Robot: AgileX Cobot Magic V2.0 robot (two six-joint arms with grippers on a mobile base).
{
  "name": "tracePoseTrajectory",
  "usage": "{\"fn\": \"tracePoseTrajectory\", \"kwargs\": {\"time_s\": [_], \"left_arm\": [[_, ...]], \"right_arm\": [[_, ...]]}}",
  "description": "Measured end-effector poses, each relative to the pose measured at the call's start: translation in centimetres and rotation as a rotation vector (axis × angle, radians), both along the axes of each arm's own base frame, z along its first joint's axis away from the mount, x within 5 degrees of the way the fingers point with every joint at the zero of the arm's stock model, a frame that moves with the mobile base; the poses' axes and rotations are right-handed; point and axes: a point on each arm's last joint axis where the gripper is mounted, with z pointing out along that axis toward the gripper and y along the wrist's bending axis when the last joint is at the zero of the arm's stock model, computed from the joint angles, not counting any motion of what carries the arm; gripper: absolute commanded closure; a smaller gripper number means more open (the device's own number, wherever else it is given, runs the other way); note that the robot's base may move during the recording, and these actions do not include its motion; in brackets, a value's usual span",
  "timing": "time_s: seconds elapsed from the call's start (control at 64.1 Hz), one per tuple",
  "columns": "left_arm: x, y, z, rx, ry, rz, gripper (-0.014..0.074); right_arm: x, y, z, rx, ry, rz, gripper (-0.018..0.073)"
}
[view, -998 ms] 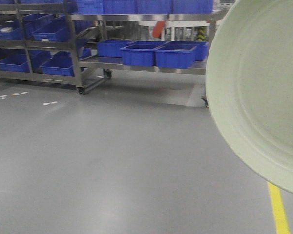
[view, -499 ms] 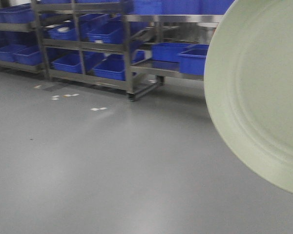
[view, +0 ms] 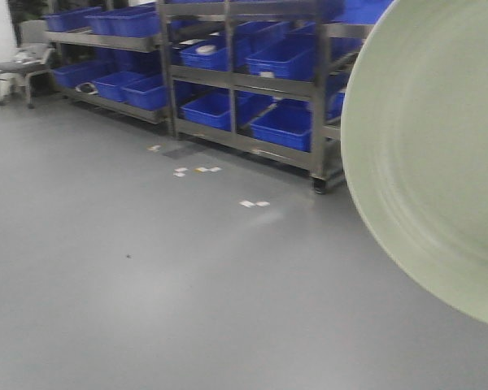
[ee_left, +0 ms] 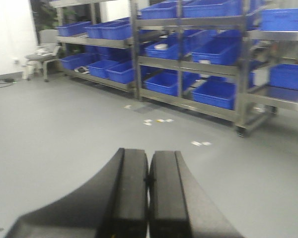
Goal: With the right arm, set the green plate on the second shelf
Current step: 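Keep the plate gripped in the right gripper while driving to the bin shelf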
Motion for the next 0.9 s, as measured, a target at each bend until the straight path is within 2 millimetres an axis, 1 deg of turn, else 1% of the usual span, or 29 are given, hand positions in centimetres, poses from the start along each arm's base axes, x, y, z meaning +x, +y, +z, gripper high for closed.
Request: {"fn": "tracePoseTrajectory", "kwargs": {"time_s": [0.905], "left_arm": [[0.0,0.0,0.0,0.0,0.0,0.0,0.0466]], "right_arm": [[0.0,0.0,0.0,0.0,0.0,0.0,0.0501]]}}
